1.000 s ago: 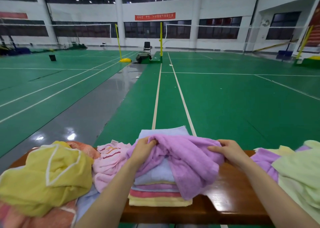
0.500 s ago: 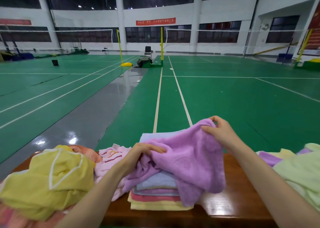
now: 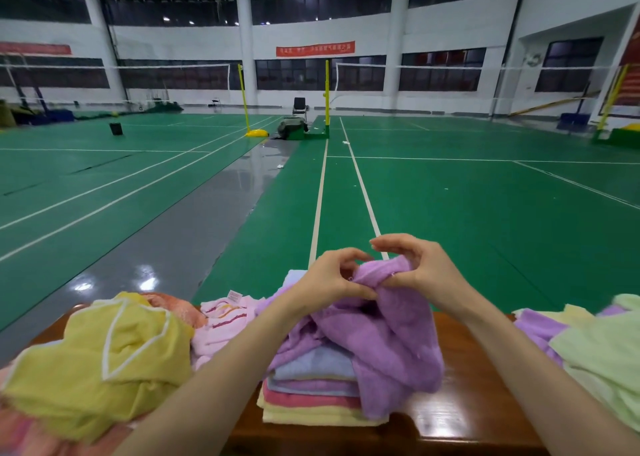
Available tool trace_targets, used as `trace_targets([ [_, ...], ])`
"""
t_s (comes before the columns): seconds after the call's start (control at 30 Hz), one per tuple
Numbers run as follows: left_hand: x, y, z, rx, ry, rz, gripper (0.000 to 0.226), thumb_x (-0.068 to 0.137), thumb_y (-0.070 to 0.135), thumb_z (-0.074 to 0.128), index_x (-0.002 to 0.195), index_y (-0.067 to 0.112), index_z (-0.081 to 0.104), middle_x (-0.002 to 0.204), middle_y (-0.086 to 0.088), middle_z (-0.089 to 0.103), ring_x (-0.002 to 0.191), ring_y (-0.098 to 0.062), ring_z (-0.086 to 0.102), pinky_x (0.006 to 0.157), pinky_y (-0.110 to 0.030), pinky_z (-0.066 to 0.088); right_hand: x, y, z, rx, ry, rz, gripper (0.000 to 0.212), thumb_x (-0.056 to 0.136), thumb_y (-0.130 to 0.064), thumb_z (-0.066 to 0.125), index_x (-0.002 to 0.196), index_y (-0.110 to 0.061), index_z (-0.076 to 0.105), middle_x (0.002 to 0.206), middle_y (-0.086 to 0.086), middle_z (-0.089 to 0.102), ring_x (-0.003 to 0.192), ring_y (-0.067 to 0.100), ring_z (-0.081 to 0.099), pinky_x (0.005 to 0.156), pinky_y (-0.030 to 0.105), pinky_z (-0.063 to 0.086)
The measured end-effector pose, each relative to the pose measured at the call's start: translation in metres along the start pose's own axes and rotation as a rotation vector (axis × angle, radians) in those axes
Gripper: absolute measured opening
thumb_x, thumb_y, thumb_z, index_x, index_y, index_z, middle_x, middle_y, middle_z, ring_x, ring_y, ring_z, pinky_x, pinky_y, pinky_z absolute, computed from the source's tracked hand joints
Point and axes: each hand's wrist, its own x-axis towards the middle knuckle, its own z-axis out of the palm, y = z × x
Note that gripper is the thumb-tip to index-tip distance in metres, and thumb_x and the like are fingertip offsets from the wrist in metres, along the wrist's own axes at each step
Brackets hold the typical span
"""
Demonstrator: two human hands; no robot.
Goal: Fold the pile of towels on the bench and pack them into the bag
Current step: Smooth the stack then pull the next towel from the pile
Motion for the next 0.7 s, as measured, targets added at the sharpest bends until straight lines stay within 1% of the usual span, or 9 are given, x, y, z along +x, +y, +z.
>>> trace_targets([
  [0.1, 0.001, 0.000, -0.001, 0.035, 0.036, 0.047, 0.029, 0.066, 0.002, 0.080, 0.087, 0.014, 0.064, 0.074, 0.005, 0.061, 0.068, -0.006, 0.052, 0.069, -0.020, 0.045, -0.001, 0.001, -0.005, -0.067, 0.016, 0.000, 0.055, 0.063, 0.013, 0.073, 0.103, -0.023, 0.065, 0.123, -0.002, 0.060, 0.118, 0.010, 0.053, 0.103, 0.026, 0.041],
  [0.2, 0.003, 0.000, -0.002, 0.032, 0.073, 0.088, 0.024, 0.067, 0.008, 0.080, 0.082, 0.015, 0.064, 0.071, 0.008, 0.059, 0.061, 0.000, 0.047, 0.064, -0.016, 0.041, -0.002, -0.005, -0.006, -0.038, 0.062, -0.051, 0.052, 0.065, 0.015, 0.071, 0.103, -0.020, 0.066, 0.125, -0.003, 0.059, 0.114, 0.005, 0.056, 0.096, 0.017, 0.044],
  [0.3, 0.002, 0.004, 0.000, 0.018, 0.043, 0.153, 0.036, 0.066, 0.035, 0.075, 0.079, 0.004, 0.065, 0.068, 0.001, 0.055, 0.063, -0.006, 0.041, 0.061, -0.023, 0.035, -0.001, -0.015, -0.007, 0.010, 0.065, -0.109, 0.051, 0.062, 0.006, 0.073, 0.100, -0.028, 0.065, 0.125, -0.008, 0.057, 0.114, 0.000, 0.055, 0.092, 0.012, 0.043],
  [0.33, 0.002, 0.008, 0.000, -0.012, 0.049, 0.167, 0.035, 0.068, 0.035, 0.074, 0.079, 0.003, 0.066, 0.066, 0.001, 0.054, 0.063, -0.006, 0.040, 0.061, -0.023, 0.034, 0.000, -0.016, -0.008, -0.011, 0.064, -0.123, 0.053, 0.062, 0.005, 0.073, 0.101, -0.030, 0.064, 0.124, -0.011, 0.057, 0.115, 0.000, 0.053, 0.093, 0.012, 0.042],
  [0.4, 0.002, 0.015, -0.001, -0.131, 0.088, 0.181, 0.010, 0.073, 0.020, 0.072, 0.078, 0.012, 0.068, 0.064, 0.011, 0.057, 0.063, -0.003, 0.045, 0.061, -0.017, 0.038, 0.002, -0.016, -0.013, -0.074, 0.078, -0.121, 0.061, 0.063, 0.010, 0.075, 0.104, -0.033, 0.061, 0.125, -0.012, 0.056, 0.119, 0.002, 0.051, 0.096, 0.013, 0.041],
  [0.47, 0.003, 0.019, -0.004, -0.244, 0.117, 0.187, 0.013, 0.076, 0.007, 0.070, 0.088, 0.014, 0.068, 0.074, 0.013, 0.064, 0.073, -0.003, 0.056, 0.072, -0.015, 0.046, 0.004, -0.015, -0.016, -0.106, 0.111, -0.054, 0.061, 0.063, 0.008, 0.077, 0.109, -0.028, 0.061, 0.123, -0.009, 0.057, 0.113, 0.003, 0.054, 0.092, 0.013, 0.043],
  [0.57, 0.005, 0.024, -0.004, -0.277, 0.130, 0.166, 0.022, 0.080, 0.003, 0.069, 0.101, 0.012, 0.069, 0.091, 0.003, 0.070, 0.087, -0.007, 0.063, 0.085, -0.023, 0.051, 0.003, -0.013, -0.018, -0.034, 0.062, 0.115, 0.044, 0.067, -0.003, 0.079, 0.107, -0.017, 0.065, 0.105, -0.002, 0.068, 0.094, 0.011, 0.063, 0.081, 0.018, 0.050],
  [0.63, 0.007, 0.027, -0.003, -0.217, 0.140, 0.162, 0.018, 0.081, 0.005, 0.068, 0.097, 0.014, 0.070, 0.088, 0.005, 0.070, 0.083, -0.003, 0.063, 0.082, -0.020, 0.050, -0.001, -0.011, -0.017, 0.090, 0.023, 0.183, 0.029, 0.071, -0.005, 0.076, 0.099, -0.012, 0.069, 0.094, 0.002, 0.073, 0.087, 0.014, 0.067, 0.072, 0.018, 0.054],
  [0.7, 0.008, 0.028, -0.002, -0.191, 0.170, 0.172, 0.013, 0.082, 0.004, 0.067, 0.092, 0.012, 0.069, 0.080, 0.010, 0.068, 0.075, 0.003, 0.061, 0.075, -0.014, 0.048, -0.003, -0.010, -0.017, 0.144, 0.082, 0.175, 0.023, 0.073, -0.002, 0.074, 0.093, -0.012, 0.069, 0.084, -0.001, 0.074, 0.078, 0.008, 0.068, 0.065, 0.014, 0.052],
])
